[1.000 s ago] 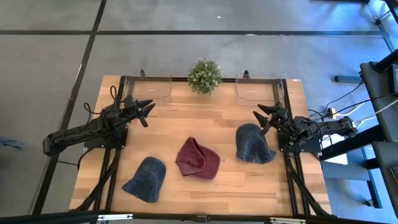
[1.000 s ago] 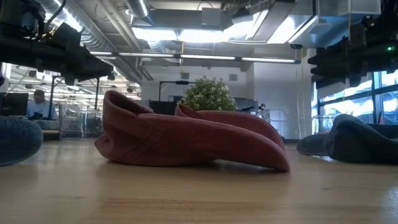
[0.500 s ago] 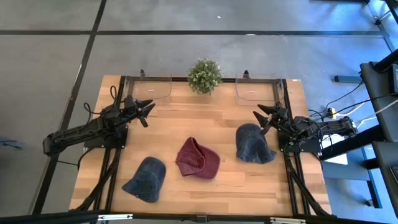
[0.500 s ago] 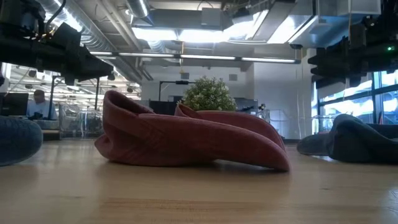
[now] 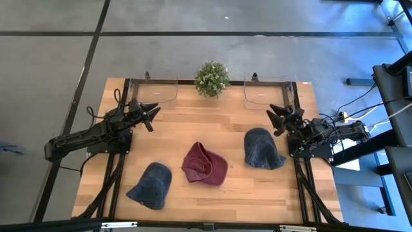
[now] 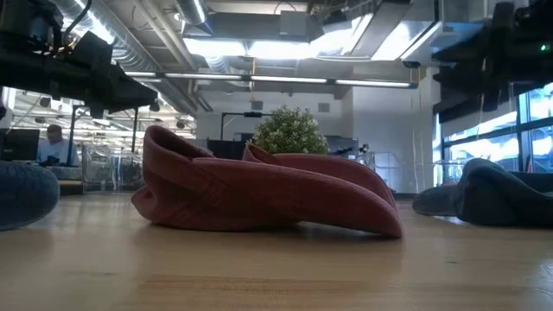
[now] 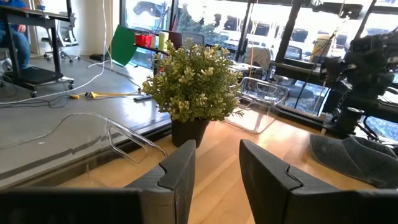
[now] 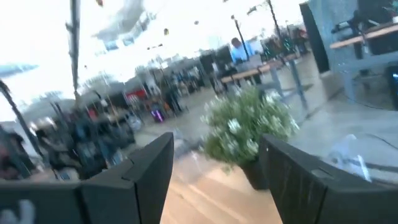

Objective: Pick & Place hat
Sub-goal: Put the blue cap into the right transparent bin

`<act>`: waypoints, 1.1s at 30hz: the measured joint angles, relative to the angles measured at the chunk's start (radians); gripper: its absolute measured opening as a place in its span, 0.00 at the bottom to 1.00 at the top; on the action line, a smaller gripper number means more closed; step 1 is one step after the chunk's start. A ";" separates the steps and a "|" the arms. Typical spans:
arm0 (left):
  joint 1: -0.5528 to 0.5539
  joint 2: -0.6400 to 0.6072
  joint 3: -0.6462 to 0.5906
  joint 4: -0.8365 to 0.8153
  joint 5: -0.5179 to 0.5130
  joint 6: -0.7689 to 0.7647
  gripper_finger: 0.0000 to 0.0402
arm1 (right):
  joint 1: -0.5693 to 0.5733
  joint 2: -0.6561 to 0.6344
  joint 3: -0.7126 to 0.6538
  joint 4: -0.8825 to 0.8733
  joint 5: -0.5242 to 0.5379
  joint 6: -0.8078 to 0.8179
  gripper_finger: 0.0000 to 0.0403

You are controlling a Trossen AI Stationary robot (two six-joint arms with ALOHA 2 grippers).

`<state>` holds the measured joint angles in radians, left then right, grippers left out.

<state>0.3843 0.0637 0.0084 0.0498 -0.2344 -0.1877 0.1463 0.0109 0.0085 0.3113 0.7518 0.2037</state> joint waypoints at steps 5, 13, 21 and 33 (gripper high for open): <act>0.000 0.000 0.000 0.000 0.000 0.000 0.30 | 0.000 0.028 0.073 -0.001 -0.190 -0.184 0.59; 0.000 0.000 0.000 0.000 -0.007 -0.019 0.30 | 0.000 0.427 0.510 -0.389 -0.113 -0.140 0.59; 0.000 0.000 0.000 0.000 -0.007 -0.162 0.30 | 0.000 0.932 1.033 -1.113 -0.155 0.413 0.59; 0.000 0.000 0.000 0.000 -0.007 -0.212 0.30 | 0.151 1.300 1.193 -1.602 -0.624 1.152 0.59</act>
<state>0.3843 0.0636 0.0085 0.0502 -0.2416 -0.4000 0.2968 1.3106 1.2019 -1.2911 0.1278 1.3558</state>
